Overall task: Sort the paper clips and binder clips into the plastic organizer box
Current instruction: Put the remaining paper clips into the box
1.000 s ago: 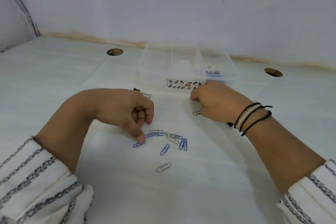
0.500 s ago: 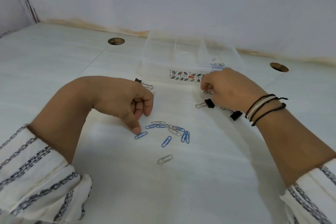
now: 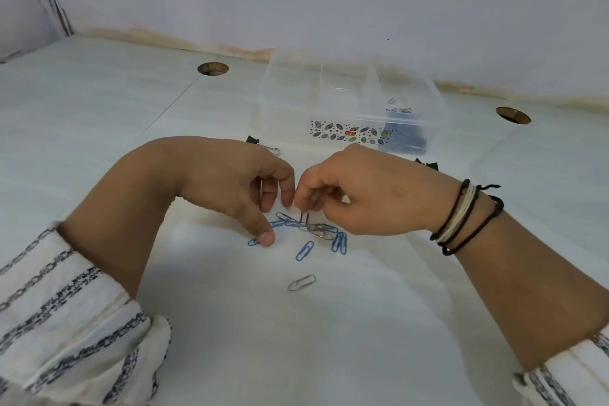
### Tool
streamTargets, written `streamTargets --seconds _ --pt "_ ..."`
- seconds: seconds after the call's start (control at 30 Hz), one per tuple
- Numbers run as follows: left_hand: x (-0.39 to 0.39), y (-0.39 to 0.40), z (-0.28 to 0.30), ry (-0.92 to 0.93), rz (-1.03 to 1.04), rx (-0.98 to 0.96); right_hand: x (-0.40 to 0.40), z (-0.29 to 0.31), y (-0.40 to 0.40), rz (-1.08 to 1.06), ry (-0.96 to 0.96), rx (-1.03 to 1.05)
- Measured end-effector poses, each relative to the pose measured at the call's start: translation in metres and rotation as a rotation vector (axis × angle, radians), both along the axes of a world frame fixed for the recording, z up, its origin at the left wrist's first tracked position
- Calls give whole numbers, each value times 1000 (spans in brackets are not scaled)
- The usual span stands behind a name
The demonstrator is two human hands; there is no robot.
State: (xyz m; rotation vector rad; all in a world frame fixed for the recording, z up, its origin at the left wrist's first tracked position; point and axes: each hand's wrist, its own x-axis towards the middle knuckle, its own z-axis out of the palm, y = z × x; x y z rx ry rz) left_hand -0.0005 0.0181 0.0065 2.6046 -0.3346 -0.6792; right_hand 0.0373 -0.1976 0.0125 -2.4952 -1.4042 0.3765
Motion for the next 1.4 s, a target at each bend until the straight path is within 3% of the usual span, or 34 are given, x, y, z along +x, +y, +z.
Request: streamTargets --seconds 0.17,0.4,0.63,1.1,1.27,1.4 --pt "5 -9 -6 -84 -32 2 3 -4 -5 13 -76 -273" --pt "10 -13 -13 -165 -19 -31 4 -11 3 42 33 -135" --pt "5 -12 -9 -163 -32 -20 5 -1 -13 37 128 -244" --pt "0 -17 -6 -191 9 17 5 -9 -13 16 167 -195" --pt "-1 -10 -1 -182 86 -155 35 16 -44 -110 354 125" --pt "3 -18 8 -275 174 -404 66 32 -82 -390 216 576"
